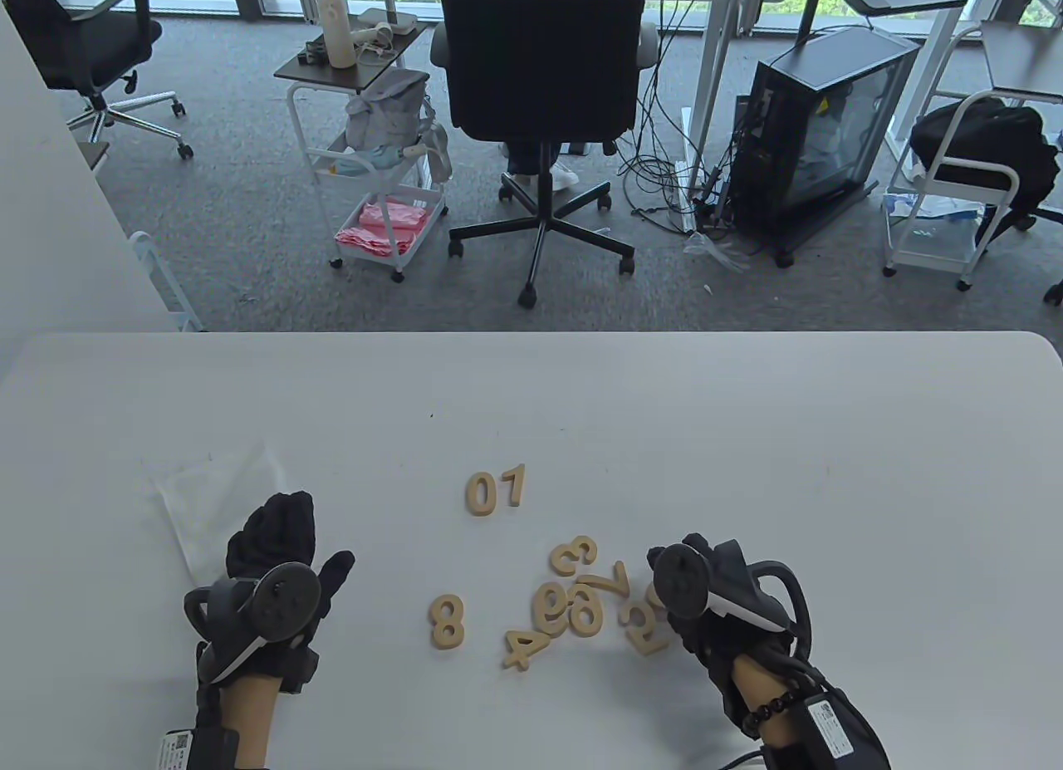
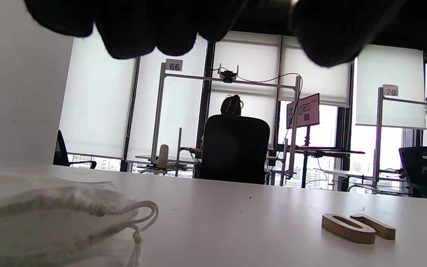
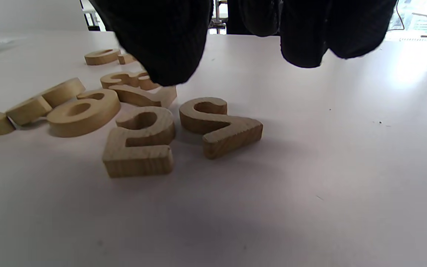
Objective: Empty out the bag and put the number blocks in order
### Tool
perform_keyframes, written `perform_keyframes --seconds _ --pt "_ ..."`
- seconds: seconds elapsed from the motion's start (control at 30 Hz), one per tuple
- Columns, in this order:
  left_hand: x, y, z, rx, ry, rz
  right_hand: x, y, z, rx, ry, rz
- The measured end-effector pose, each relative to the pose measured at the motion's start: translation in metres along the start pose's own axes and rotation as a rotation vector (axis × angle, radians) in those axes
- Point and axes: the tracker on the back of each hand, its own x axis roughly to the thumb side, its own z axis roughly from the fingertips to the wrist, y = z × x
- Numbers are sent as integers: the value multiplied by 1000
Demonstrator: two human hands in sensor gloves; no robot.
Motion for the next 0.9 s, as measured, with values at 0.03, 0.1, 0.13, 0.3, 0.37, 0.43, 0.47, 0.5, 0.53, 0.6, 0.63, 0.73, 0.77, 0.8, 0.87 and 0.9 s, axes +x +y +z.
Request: perform_keyframes --seconds 0.03,0.1,0.13,0.3,0.37,0.43,0.47,0.5,0.53,0.6,0.63,0.73,0.77,0.8,0.87,0.9 --pt "0 0 0 -1 0 -5 0 1 -1 4 -2 9" --pt "0 0 0 -2 1 -8 -1 7 -6 32 11 23" --pt "0 0 0 -2 3 -7 0 11 -9 58 8 29" --pt "-1 0 0 -2 8 -11 5 21 -20 98 6 69" --pt "-1 0 0 -3 10 -11 6 24 -23 112 2 85" --pt "-1 0 0 -1 11 -13 7 26 -25 115 3 89" --pt "-1 0 0 -2 10 -14 7 27 -25 109 8 95" --pt "-1 0 0 -5 10 -16 7 27 -25 100 12 105" --pt "-1 0 0 -4 10 -17 7 27 -26 101 12 109" --pt "-2 0 0 -2 15 -17 7 30 -26 90 29 118" --pt "-2 0 1 -2 17 -15 7 30 -26 91 31 128" --pt "-3 0 1 -5 24 -13 7 31 -26 80 47 121" --pt "-3 0 2 -6 25 -11 7 30 -25 79 46 125" --pt "-3 0 2 -5 25 -10 8 30 -25 70 48 133" --pt "-3 0 2 -5 25 -13 8 30 -25 65 53 139" --pt "-3 0 2 -5 24 -14 8 29 -24 64 53 140"
